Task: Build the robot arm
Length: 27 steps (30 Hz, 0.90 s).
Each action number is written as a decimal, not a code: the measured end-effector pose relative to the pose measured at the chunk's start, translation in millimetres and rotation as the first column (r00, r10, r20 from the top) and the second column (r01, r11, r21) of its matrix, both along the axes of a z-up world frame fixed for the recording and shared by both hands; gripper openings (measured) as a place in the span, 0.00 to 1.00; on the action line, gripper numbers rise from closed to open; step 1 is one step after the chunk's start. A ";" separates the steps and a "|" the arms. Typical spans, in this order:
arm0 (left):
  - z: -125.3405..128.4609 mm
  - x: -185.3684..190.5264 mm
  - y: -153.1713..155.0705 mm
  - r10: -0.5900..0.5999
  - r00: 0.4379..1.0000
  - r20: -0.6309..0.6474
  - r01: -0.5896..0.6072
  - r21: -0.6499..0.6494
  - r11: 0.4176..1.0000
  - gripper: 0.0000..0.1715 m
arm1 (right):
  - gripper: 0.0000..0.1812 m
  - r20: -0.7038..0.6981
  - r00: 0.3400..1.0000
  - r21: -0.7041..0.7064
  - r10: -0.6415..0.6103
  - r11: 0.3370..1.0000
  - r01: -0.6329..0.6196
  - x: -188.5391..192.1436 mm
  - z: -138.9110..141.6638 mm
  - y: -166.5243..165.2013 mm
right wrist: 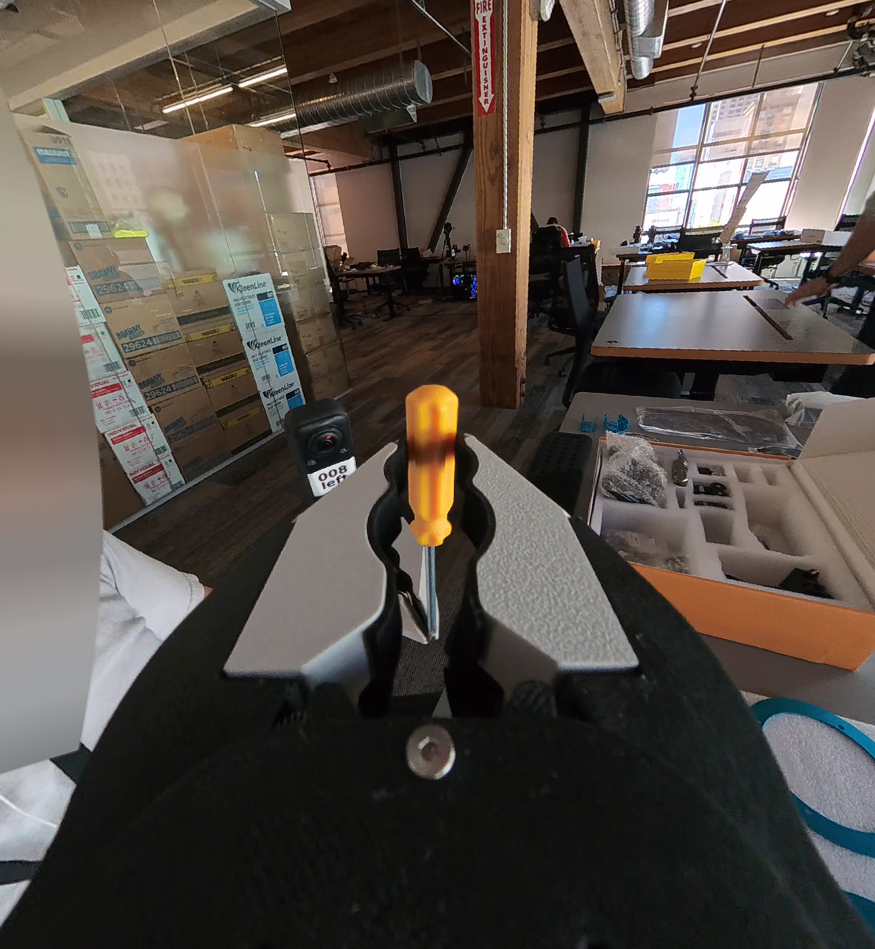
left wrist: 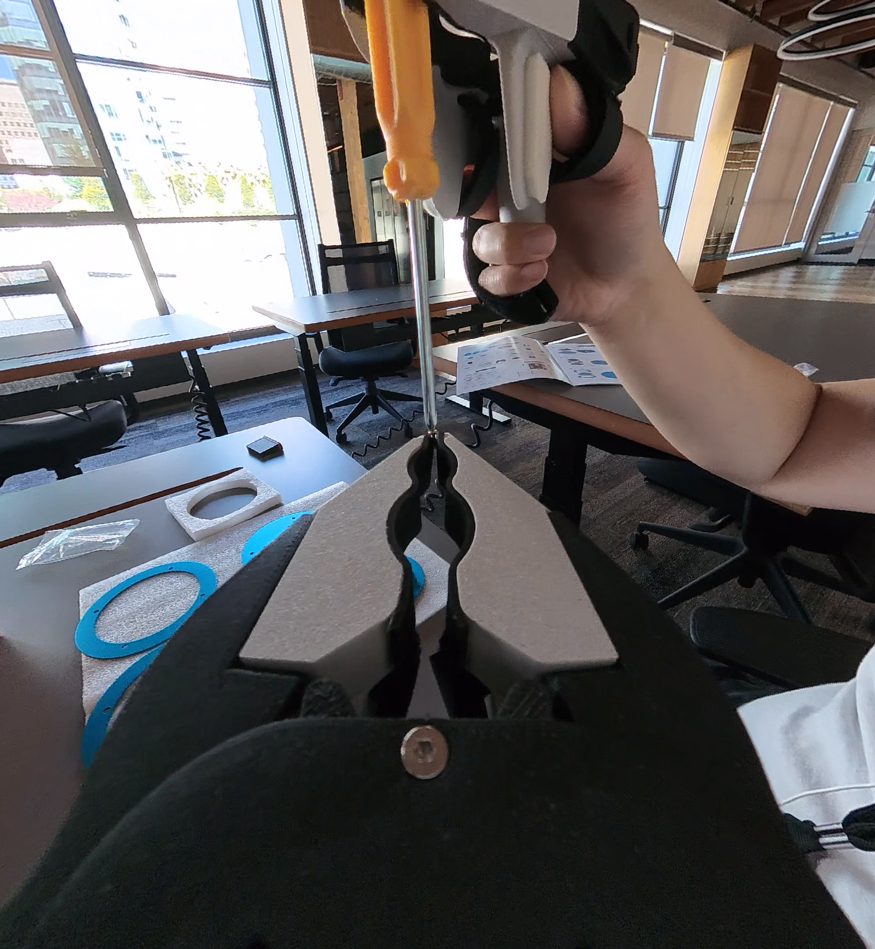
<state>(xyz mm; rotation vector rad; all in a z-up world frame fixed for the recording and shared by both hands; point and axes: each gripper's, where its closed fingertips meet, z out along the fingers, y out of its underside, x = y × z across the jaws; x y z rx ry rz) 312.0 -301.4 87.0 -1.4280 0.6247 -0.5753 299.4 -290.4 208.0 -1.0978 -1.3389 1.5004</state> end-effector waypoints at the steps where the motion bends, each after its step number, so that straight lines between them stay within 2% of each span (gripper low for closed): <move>1: 0.4 -0.2 -0.7 -0.006 1.000 0.004 0.006 -0.002 1.000 0.00 | 0.09 0.001 1.000 0.005 0.006 1.000 -0.006 0.4 0.3 -0.6; 8: 0.5 -3.1 -0.9 -0.026 0.999 0.034 0.026 -0.019 0.999 0.00 | 0.09 0.010 0.999 0.021 0.043 0.999 -0.043 2.6 -0.4 -2.0; 27: -3.0 0.8 8.0 -0.032 0.999 0.012 0.032 -0.041 0.999 0.00 | 0.09 -0.001 0.997 -0.013 0.074 0.997 -0.074 3.4 -5.6 8.4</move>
